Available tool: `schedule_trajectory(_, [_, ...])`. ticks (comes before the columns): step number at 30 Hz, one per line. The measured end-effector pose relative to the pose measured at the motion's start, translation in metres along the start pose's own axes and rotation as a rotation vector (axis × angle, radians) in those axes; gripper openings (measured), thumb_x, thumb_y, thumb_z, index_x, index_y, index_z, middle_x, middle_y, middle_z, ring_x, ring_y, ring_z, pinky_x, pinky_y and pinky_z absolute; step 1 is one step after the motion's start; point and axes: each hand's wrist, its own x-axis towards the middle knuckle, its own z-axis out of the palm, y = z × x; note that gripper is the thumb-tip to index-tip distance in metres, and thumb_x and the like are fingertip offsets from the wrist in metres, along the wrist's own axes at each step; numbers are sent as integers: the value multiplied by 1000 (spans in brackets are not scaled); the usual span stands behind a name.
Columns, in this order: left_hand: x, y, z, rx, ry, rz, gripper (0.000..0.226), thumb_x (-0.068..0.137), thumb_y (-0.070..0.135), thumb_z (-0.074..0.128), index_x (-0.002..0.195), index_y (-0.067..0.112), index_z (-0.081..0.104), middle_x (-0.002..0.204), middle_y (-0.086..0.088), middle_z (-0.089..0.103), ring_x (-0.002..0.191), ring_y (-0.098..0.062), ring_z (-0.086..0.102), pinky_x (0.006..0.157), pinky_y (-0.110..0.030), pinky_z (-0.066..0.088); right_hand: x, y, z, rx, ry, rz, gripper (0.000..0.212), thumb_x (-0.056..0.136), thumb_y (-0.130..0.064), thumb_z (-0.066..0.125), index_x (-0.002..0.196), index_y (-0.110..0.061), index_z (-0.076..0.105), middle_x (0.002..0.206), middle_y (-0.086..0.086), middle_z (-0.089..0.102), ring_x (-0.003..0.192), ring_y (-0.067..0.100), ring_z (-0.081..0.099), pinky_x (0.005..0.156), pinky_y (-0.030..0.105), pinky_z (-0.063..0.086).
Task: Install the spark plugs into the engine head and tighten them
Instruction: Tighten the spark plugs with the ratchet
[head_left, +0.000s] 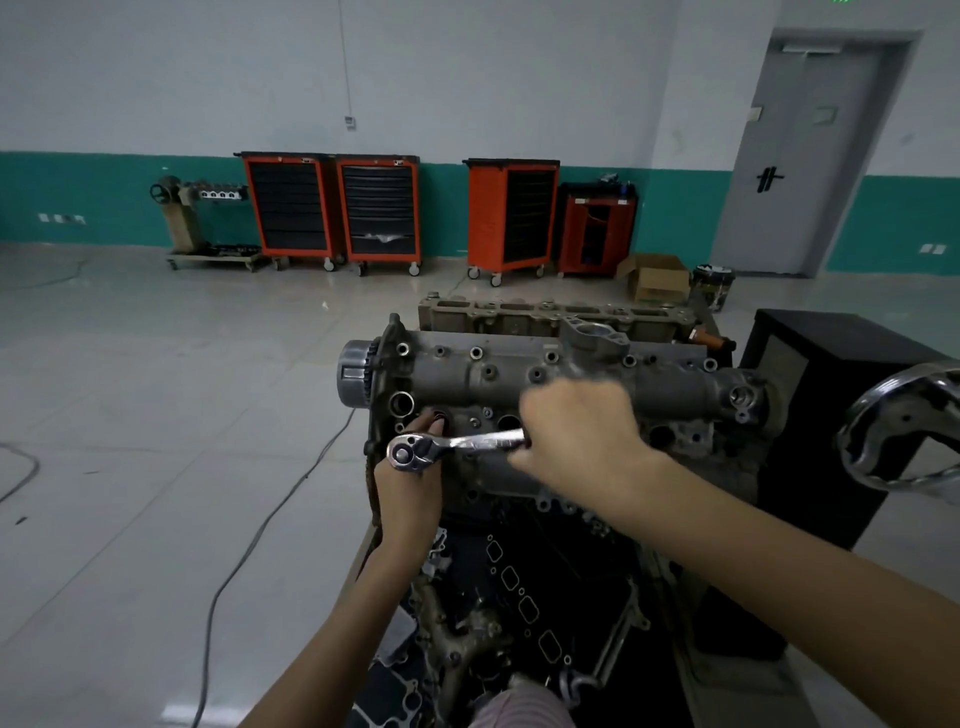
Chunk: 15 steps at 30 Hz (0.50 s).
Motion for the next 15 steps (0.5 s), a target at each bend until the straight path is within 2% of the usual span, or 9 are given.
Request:
schedule_trajectory(2, [-2,-2,3,-2,15,4,19,92,18,57,109,17,67,95,14,67,86,16,57,70,-2,41,-7,-2,11,172,-365,-31,27,80,-39,62,92,-16,56,94,2,60,88,22,60,63,26,36])
schedule_trajectory(4, [-3,-1,3,14,20,32,17,92,22,57,106,19,67,90,20,65,85,15,57,69,-1,40,-8,-4,15,376,-741,-119,27,80,-33,68,93,-13,57,80,-1,57,75,19,57,61,26,43])
schedule_trajectory(6, [-1,-2,1,46,24,47,16,92,24,58,104,19,68,92,18,66,86,13,58,71,-2,41,-5,-3,11,421,-884,-167,26,80,-24,69,98,-11,56,78,-2,56,78,20,57,68,29,47])
schedule_trajectory(7, [0,-4,0,44,22,36,16,91,24,59,104,20,68,92,16,67,86,12,59,72,-5,42,-2,-2,8,333,-858,-169,28,80,-22,69,102,-12,55,87,0,57,86,21,58,70,29,46])
schedule_trajectory(9, [1,-4,0,13,7,-24,14,91,20,61,102,21,69,93,11,69,86,4,62,76,-15,47,5,5,-3,53,-602,-135,30,81,-22,65,108,-15,53,107,3,57,100,24,57,74,30,40])
schedule_trajectory(11, [1,-4,0,13,-20,-18,10,88,16,61,89,24,67,84,13,67,78,-3,61,74,-23,47,15,14,-14,-182,-136,-93,29,80,-23,64,108,-19,53,113,3,56,106,24,52,86,38,35])
schedule_trajectory(12, [1,-2,0,60,-14,25,13,88,18,60,80,28,63,75,17,63,70,0,57,70,-22,45,23,18,-19,-243,111,-71,34,79,-25,65,110,-19,53,116,5,55,111,25,48,94,44,31])
schedule_trajectory(14, [0,0,-3,135,-12,67,15,91,22,58,77,26,61,66,18,59,64,6,53,65,-24,46,39,19,-25,-131,499,-63,51,77,-30,68,124,-20,49,132,9,46,126,27,37,106,50,18])
schedule_trajectory(15, [0,0,-5,147,-28,82,14,92,22,56,81,22,64,67,18,59,65,8,54,67,-28,48,45,15,-26,11,571,-93,60,78,-29,67,132,-21,43,142,11,35,132,27,29,110,50,13])
